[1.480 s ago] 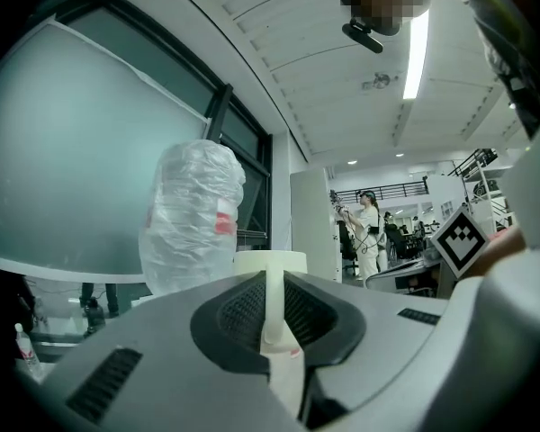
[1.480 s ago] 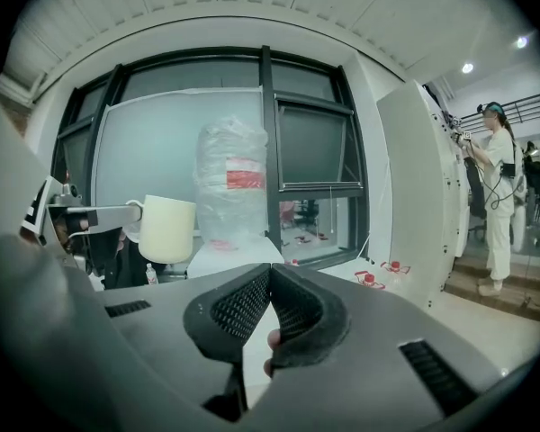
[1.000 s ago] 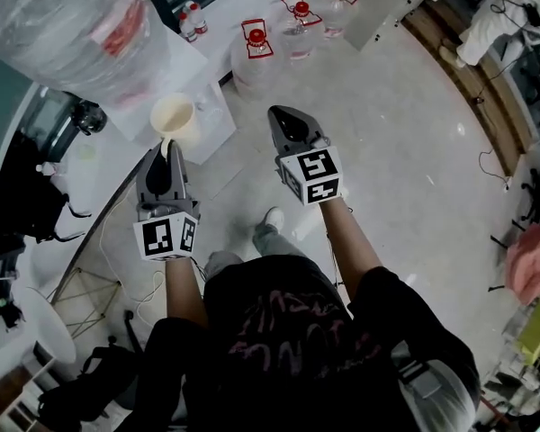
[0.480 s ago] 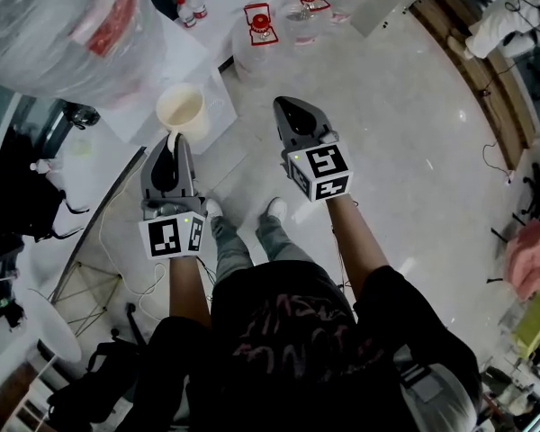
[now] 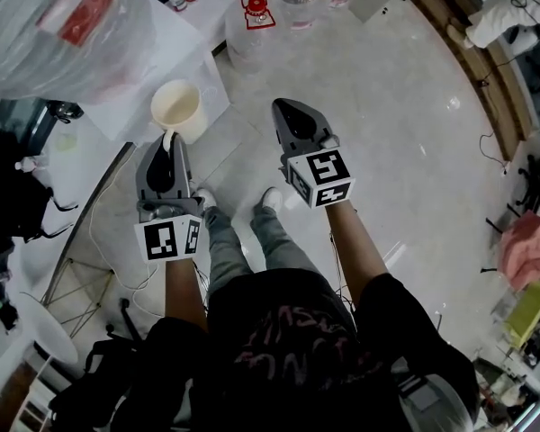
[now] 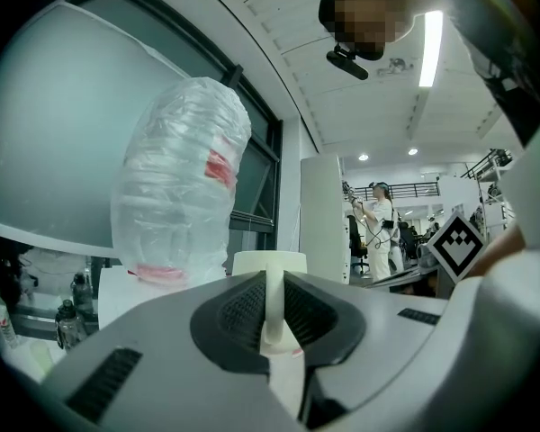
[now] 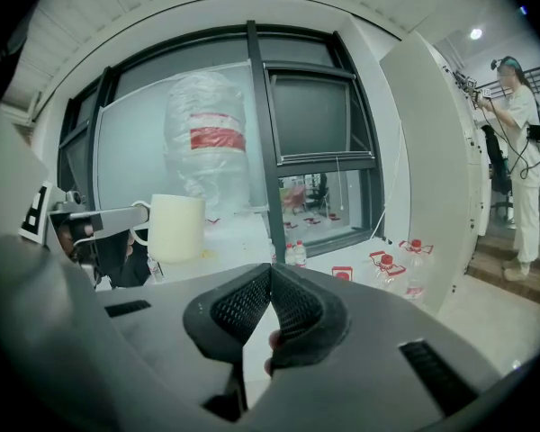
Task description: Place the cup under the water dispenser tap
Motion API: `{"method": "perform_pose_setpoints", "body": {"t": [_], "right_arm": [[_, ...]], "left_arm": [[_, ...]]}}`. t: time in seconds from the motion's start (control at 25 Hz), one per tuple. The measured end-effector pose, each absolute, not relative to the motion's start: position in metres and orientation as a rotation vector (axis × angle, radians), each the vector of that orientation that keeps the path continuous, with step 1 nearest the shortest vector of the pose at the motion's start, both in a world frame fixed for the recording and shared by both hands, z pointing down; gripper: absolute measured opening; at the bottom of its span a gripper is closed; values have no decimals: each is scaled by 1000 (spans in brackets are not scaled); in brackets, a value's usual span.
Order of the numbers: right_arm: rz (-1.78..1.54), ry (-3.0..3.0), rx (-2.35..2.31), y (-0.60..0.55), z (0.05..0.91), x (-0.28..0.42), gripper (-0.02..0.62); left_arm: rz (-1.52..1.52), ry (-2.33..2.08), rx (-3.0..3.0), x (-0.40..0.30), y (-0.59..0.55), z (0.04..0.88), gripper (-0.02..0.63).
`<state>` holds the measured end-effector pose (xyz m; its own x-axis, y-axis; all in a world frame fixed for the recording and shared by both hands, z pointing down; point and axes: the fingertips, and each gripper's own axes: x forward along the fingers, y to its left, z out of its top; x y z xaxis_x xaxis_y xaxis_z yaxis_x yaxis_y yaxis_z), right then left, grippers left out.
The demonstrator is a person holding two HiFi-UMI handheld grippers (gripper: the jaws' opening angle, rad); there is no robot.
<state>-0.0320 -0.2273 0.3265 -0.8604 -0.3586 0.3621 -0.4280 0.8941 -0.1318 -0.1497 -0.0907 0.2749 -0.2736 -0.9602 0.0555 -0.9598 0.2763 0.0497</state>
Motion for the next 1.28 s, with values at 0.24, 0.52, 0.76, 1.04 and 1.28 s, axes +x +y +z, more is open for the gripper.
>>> {"method": "perform_pose_setpoints", "body": {"t": [0.24,0.52,0.76,1.04,1.28], "right_arm": [[294,-2735,577,-227,355,-35,14],[304,-2725,582,-221,407,-33,14],[330,-2712,580,-215,462,-35,14],[335,-2697,571,-210,530,-41,14],[333,-2678,578,-220,594,-45,14]], "left_arm": [[-20,-2445,1849,-149,-93,307,44],[-50,-2421,1858,-142,-89,362,44],[-30,-2403,1841,-146,-84,429,44],[-37,-2410,1818,-162,-87,507,44],[-40,-2427,1821,-179,-105,570,44]]}}
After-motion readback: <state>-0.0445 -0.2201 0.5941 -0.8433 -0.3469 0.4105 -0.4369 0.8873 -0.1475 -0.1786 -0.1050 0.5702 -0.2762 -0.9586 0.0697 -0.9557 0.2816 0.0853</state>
